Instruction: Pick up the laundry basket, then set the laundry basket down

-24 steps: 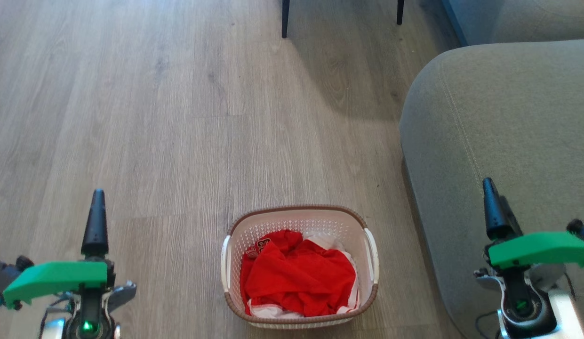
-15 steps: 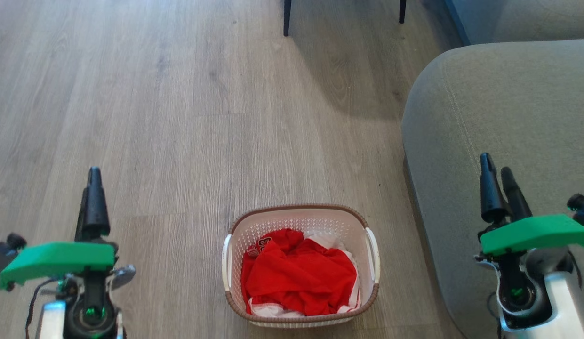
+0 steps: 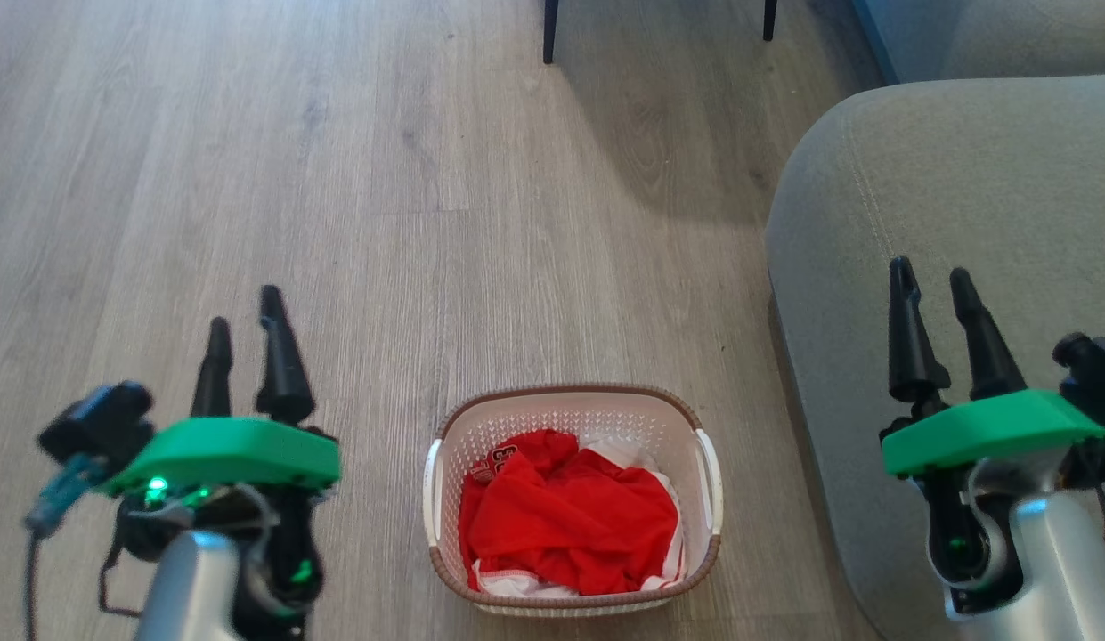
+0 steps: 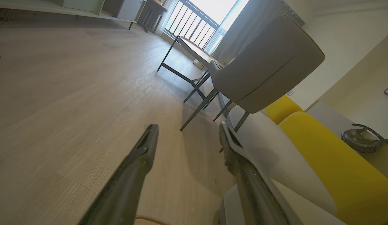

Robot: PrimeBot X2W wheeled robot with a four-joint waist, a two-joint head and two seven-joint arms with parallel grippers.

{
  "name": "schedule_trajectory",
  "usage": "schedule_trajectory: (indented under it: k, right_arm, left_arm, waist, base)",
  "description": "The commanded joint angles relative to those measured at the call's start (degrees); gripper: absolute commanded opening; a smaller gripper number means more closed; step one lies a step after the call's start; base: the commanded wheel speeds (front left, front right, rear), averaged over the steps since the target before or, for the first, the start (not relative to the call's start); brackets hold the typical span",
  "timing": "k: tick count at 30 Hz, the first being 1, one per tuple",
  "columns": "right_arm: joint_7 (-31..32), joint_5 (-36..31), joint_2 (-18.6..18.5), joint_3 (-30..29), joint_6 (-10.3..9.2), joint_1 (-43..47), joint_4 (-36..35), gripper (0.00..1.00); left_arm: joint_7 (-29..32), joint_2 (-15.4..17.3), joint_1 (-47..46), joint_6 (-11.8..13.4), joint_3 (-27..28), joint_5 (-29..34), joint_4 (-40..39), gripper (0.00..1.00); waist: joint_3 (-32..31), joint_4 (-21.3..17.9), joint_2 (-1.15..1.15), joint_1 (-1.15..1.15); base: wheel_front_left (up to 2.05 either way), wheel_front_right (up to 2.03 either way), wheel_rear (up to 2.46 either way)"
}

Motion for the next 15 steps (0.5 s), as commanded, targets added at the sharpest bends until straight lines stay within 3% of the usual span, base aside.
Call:
schedule_trajectory:
  k: [1, 6, 15]
  right_arm:
    - [-0.8, -2.0, -1.1, 1.1, 0.26, -3.4, -2.9, 1.0]
    - [-1.6, -8.3, -2.9, 4.1, 0.28, -3.5, -2.5, 1.0]
    - [-3.3, -17.5, -2.9, 5.7, 0.31, -2.8, 0.1, 1.0]
  left_arm:
    - [-0.7, 0.5, -3.8, 0.8, 0.2, 2.3, -2.7, 1.0]
    - [-1.6, 0.9, -4.7, 3.5, -5.1, 10.4, -2.8, 1.0]
    - [-3.3, 5.6, -7.3, 12.1, -17.2, 19.5, -2.1, 1.0]
  waist:
    - [0.0, 0.0, 0.0, 0.0]
    - [0.0, 0.0, 0.0, 0.0]
    - [-0.1, -0.3, 0.0, 0.0]
  base:
    - [0.0, 0.0, 0.0]
    - [0.0, 0.0, 0.0]
    - [0.0, 0.0, 0.0]
